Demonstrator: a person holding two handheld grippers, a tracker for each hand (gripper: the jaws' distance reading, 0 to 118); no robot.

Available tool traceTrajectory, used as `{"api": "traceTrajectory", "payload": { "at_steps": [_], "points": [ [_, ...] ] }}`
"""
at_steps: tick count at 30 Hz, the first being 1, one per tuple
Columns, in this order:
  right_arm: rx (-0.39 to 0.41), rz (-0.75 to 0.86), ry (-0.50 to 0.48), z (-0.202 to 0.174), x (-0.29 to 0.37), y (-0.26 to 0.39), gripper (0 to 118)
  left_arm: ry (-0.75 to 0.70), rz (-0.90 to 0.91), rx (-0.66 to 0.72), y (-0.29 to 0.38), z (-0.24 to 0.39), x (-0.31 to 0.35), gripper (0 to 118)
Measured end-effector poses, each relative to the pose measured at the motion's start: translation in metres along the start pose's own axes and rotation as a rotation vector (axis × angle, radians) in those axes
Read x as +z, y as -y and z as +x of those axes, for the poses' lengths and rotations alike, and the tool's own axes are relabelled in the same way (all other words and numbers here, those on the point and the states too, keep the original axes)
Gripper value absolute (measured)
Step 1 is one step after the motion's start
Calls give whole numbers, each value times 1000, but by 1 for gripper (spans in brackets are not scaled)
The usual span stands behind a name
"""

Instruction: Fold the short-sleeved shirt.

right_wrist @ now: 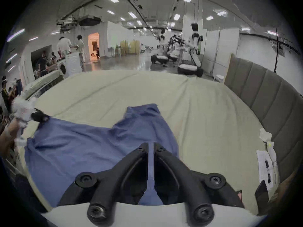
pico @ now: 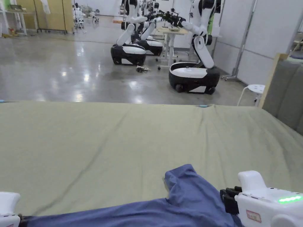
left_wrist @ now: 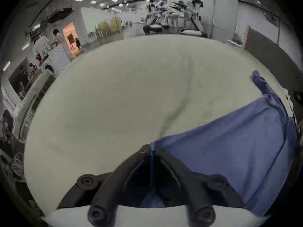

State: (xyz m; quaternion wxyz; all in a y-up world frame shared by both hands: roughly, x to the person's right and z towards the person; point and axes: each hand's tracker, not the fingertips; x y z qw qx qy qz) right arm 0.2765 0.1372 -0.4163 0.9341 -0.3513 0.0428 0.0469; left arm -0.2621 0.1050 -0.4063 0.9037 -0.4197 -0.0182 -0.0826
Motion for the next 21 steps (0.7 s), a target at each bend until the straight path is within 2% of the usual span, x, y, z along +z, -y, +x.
{"api": "traceTrajectory", "payload": {
  "at_steps": [1,3,4,5,7,8,9,10,11,12,15,16,18,21],
  "points": [
    [-9,-23,2,6,-18,-6,51,45,27,26,-1,2,11,2],
    [-10,-142,-5,15,-59,-18,69,71,87,37,-5,9,37,2],
    [5,-155,28,14,-75,-20,76,68,105,25,-6,9,46,2],
    [50,-182,49,14,-92,-23,92,69,112,19,-7,13,54,2],
    [123,-208,89,8,-114,-23,93,81,123,17,-8,17,65,2],
    [138,-230,113,6,-123,-23,93,87,128,18,-10,17,68,2],
    [141,-265,97,2,-126,-22,93,96,125,23,-10,17,70,2],
    [144,-283,64,-1,-129,-20,91,104,122,29,-10,18,70,2],
    [126,-280,33,-4,-127,-15,77,103,122,31,-10,18,70,2],
    [100,-246,14,-7,-121,-15,51,98,119,29,-11,19,69,2],
    [99,-254,8,-11,-110,-13,7,92,109,41,-10,20,64,2],
    [90,-254,-19,-8,-106,-14,7,98,105,57,-9,12,54,2],
    [90,-213,-2,-4,-94,-17,6,98,100,73,-10,11,51,2],
    [32,-129,-21,6,-60,-26,6,102,103,111,-9,3,54,2]
  ]
}}
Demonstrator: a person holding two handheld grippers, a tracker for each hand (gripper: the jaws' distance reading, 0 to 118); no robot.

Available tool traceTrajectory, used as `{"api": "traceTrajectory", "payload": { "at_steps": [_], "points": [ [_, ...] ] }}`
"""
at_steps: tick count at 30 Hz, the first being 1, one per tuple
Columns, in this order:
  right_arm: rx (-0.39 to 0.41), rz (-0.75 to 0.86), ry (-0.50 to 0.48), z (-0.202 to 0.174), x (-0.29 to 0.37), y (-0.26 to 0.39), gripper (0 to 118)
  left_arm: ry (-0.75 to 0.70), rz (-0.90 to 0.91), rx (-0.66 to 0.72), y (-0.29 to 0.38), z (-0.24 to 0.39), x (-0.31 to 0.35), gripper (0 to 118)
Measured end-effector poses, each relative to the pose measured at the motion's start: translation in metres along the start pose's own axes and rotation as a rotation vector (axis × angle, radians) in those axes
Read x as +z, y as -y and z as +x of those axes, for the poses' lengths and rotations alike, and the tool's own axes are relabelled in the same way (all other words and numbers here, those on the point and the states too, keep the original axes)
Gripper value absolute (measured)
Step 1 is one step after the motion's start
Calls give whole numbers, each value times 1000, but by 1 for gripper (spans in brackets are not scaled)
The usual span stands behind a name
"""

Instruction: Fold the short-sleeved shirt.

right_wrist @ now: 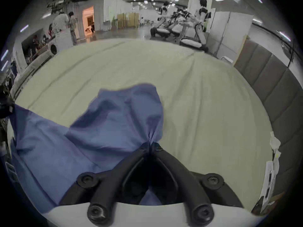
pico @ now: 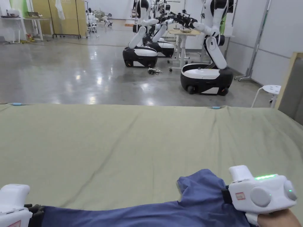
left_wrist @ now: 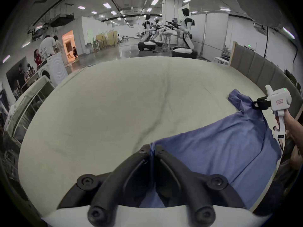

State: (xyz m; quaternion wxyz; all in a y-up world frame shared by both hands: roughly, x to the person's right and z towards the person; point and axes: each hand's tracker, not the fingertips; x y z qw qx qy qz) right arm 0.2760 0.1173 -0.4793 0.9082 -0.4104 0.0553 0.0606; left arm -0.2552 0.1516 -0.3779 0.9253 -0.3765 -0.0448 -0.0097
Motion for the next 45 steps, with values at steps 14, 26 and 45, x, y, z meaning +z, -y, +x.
{"api": "traceTrajectory", "payload": {
  "at_steps": [14,26,45],
  "points": [
    [-45,317,-89,-20,221,154,6,20,199,161,110,-9,178,2],
    [-175,132,-23,-35,182,248,21,-18,18,117,183,2,145,7],
    [-16,544,-71,-133,262,198,5,-18,313,164,152,27,190,2]
  ]
}}
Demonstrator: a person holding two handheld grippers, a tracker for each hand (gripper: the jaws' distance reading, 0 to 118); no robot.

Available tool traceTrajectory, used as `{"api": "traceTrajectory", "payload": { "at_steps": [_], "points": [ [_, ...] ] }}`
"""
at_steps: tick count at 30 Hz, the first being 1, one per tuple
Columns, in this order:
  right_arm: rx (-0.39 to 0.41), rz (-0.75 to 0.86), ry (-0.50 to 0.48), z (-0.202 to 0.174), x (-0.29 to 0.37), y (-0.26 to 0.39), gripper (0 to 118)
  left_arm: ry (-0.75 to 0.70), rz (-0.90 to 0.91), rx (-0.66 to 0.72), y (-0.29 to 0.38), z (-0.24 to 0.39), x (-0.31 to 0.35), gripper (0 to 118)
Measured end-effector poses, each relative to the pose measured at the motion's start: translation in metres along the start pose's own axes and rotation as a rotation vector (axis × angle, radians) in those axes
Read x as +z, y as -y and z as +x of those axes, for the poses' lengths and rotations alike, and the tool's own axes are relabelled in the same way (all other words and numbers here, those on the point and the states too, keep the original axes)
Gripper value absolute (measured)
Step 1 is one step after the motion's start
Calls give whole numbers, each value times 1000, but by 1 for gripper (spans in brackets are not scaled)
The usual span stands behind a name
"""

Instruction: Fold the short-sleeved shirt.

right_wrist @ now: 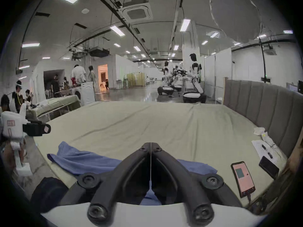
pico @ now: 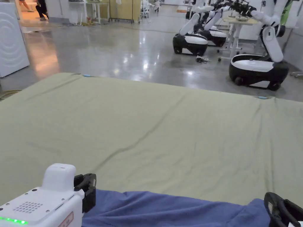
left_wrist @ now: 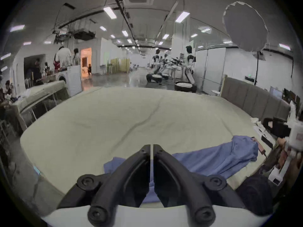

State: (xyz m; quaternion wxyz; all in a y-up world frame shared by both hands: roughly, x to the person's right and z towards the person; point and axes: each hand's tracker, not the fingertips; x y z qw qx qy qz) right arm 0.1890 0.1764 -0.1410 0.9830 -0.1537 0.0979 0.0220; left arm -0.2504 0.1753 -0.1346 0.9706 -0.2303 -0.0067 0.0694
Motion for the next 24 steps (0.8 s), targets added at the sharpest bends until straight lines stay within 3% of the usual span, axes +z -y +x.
{"api": "traceTrajectory", "payload": {
  "at_steps": [5,7,8,9,10,11,16,18,20,21,22,23,24],
  "points": [
    [1,-39,0,-1,-2,4,5,183,-132,277,4,-98,-10,2],
    [-10,-54,-7,-5,-5,3,5,326,-229,418,11,-126,-23,11],
    [-8,-58,-9,-8,-7,2,5,366,-278,454,15,-138,-31,30],
    [-4,-60,-6,-11,-8,1,5,423,-330,457,21,-147,-40,75],
    [-2,-59,-5,-14,-8,0,5,483,-340,470,28,-157,-48,102],
    [-2,-60,-8,-17,-9,-2,5,528,-370,499,32,-160,-57,109],
    [-18,-69,-15,-27,-13,-9,5,709,-504,795,88,-182,-127,109],
    [-20,-70,-17,-29,-14,-12,5,861,-330,889,94,-176,-142,109],
    [-25,-74,-12,-31,-17,-15,5,850,-355,922,95,-158,-161,107],
    [-32,-76,-11,-30,-18,-15,5,852,-370,896,93,-149,-169,97],
    [-39,-78,-8,-30,-20,-17,5,816,-436,862,91,-138,-176,70],
    [-47,-78,-5,-31,-21,-18,5,677,-573,811,92,-139,-187,23],
    [-61,-78,-7,-32,-21,-19,5,565,-688,718,95,-133,-188,11]
  ]
}}
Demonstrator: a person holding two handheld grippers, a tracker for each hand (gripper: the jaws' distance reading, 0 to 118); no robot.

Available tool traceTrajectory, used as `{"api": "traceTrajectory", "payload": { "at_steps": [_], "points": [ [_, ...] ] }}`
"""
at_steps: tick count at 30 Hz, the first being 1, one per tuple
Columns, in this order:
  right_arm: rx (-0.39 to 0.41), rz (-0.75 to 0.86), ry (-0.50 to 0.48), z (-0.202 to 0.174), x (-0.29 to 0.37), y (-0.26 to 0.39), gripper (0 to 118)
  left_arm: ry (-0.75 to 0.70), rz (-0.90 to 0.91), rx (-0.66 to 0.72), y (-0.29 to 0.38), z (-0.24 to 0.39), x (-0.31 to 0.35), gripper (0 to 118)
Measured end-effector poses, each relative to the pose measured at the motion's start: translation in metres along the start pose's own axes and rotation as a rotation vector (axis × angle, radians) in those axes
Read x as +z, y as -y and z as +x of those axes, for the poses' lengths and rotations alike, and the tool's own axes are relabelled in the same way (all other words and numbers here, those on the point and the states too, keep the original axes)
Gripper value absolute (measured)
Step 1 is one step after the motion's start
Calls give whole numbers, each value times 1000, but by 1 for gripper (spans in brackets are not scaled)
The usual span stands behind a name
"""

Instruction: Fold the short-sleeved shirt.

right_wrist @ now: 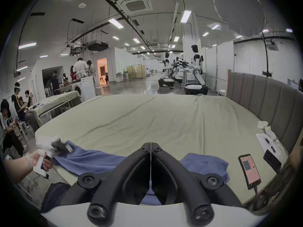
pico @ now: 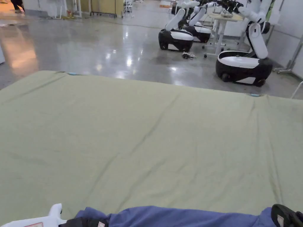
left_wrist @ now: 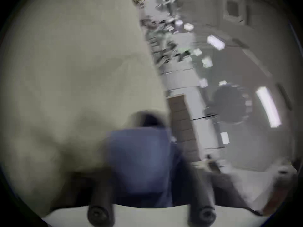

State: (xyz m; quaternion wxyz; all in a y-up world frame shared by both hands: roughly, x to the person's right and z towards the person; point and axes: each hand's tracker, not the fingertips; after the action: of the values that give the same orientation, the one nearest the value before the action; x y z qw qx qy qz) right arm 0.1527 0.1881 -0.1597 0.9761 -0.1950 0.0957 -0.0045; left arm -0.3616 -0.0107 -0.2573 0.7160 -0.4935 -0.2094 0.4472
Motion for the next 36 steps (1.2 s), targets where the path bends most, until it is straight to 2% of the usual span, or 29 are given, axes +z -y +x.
{"api": "traceTrajectory", "payload": {
  "at_steps": [1,2,3,5,7,11,14,19,23,26,29,32,33,34,35,36],
  "points": [
    [-9,1,-4,-1,1,-1,5,161,62,-66,-4,10,9,11],
    [-13,4,-6,-2,1,-1,5,146,23,-27,-7,16,15,11],
    [-13,6,-8,-4,2,-1,5,54,37,-30,-5,20,21,11],
    [-10,5,-13,-6,1,1,5,-46,121,-93,-9,32,35,11],
    [-13,4,-20,-8,-1,2,5,15,185,-34,-9,45,52,11],
    [-28,17,-42,-10,4,1,5,-167,328,-74,-29,71,96,11],
    [-35,39,-55,-10,9,0,5,-263,369,-85,-33,97,117,11],
    [-72,70,-84,-10,15,-1,5,-221,428,-116,0,160,106,11],
    [-38,72,-87,-4,20,1,5,-312,448,-339,39,229,61,11],
    [-14,76,-76,3,23,3,5,-389,452,-472,68,263,-1,11],
    [-12,78,-75,13,30,7,5,-492,431,-538,87,256,-83,11],
    [-11,75,-76,23,36,10,5,-742,416,-683,101,233,-162,11],
    [-10,75,-76,26,39,11,5,-743,402,-649,101,222,-174,12],
    [-9,74,-70,29,42,12,5,-720,393,-557,100,213,-181,12],
    [-11,72,-67,33,44,13,5,-661,378,-498,100,208,-183,13],
    [-16,71,-68,37,46,13,5,-556,371,-494,102,208,-180,23]
  ]
}}
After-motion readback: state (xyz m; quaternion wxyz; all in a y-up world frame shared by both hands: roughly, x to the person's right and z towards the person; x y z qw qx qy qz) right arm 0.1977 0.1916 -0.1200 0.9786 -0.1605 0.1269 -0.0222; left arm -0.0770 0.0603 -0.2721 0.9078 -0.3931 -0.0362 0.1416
